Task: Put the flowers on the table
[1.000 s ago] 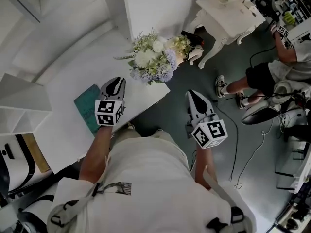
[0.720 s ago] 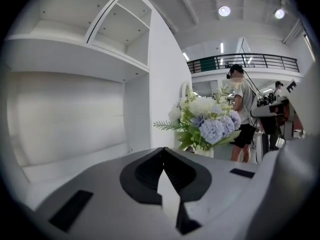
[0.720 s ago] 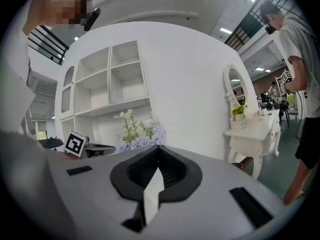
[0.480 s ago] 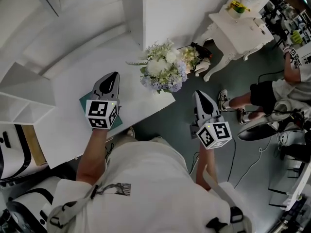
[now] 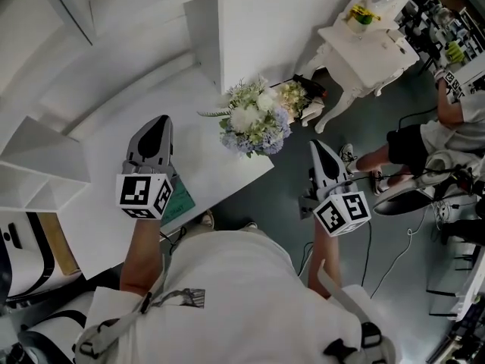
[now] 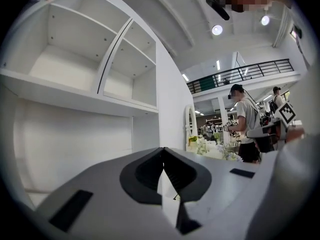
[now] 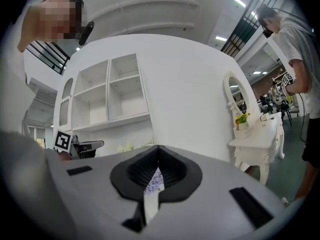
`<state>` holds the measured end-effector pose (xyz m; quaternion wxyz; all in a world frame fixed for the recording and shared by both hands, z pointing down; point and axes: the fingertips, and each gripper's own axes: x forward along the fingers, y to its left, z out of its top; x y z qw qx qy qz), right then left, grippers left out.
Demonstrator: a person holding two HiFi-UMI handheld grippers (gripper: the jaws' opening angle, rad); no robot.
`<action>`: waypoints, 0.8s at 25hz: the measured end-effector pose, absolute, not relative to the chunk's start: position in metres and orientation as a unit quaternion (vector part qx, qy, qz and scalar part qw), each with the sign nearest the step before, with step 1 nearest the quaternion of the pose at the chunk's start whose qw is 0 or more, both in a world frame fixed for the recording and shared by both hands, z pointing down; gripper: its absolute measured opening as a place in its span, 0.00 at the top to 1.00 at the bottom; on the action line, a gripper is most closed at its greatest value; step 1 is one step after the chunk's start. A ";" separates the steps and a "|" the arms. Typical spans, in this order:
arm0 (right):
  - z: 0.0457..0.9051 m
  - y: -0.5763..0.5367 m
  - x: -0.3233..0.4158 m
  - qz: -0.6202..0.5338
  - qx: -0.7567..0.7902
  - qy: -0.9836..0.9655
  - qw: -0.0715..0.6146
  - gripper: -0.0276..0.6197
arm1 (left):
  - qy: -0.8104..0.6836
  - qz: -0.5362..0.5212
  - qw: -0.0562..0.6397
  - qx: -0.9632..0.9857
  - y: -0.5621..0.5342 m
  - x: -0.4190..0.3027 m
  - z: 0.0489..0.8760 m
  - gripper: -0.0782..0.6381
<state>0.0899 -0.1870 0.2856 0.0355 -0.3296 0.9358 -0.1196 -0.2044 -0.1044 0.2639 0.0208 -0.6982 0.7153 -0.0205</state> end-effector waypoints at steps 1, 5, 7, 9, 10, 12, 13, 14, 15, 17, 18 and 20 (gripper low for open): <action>0.285 -0.187 0.091 -0.117 -0.334 0.935 0.035 0.94 | 0.715 -0.018 0.028 -0.699 -0.103 -0.205 0.259 0.87; 0.284 -0.186 0.098 -0.111 -0.353 0.929 0.028 0.94 | 0.712 -0.003 0.035 -0.702 -0.098 -0.209 0.246 0.87; 0.283 -0.183 0.100 -0.109 -0.360 0.926 0.024 0.94 | 0.709 0.002 0.029 -0.705 -0.097 -0.211 0.245 0.87; 0.283 -0.180 0.102 -0.109 -0.366 0.924 0.019 0.94 | 0.707 0.007 0.028 -0.707 -0.096 -0.213 0.245 0.87; 0.284 -0.179 0.103 -0.109 -0.369 0.923 0.017 0.94 | 0.706 0.010 0.028 -0.708 -0.094 -0.213 0.245 0.87; 0.283 -0.176 0.105 -0.109 -0.375 0.920 0.014 0.94 | 0.704 0.015 0.031 -0.709 -0.090 -0.213 0.244 0.87; 0.282 -0.174 0.106 -0.107 -0.378 0.919 0.013 0.94 | 0.704 0.017 0.033 -0.710 -0.087 -0.213 0.243 0.87; 0.280 -0.172 0.107 -0.105 -0.381 0.918 0.012 0.94 | 0.703 0.020 0.034 -0.710 -0.084 -0.213 0.241 0.87; 0.278 -0.170 0.107 -0.101 -0.384 0.918 0.010 0.94 | 0.702 0.023 0.034 -0.711 -0.081 -0.213 0.240 0.87; 0.273 -0.166 0.106 -0.091 -0.387 0.918 0.006 0.94 | 0.703 0.022 0.036 -0.710 -0.074 -0.213 0.237 0.87; 0.270 -0.164 0.105 -0.086 -0.388 0.918 0.005 0.94 | 0.705 0.020 0.039 -0.708 -0.070 -0.215 0.236 0.87; 0.264 -0.160 0.104 -0.074 -0.391 0.918 0.004 0.94 | 0.709 0.021 0.042 -0.704 -0.063 -0.220 0.233 0.87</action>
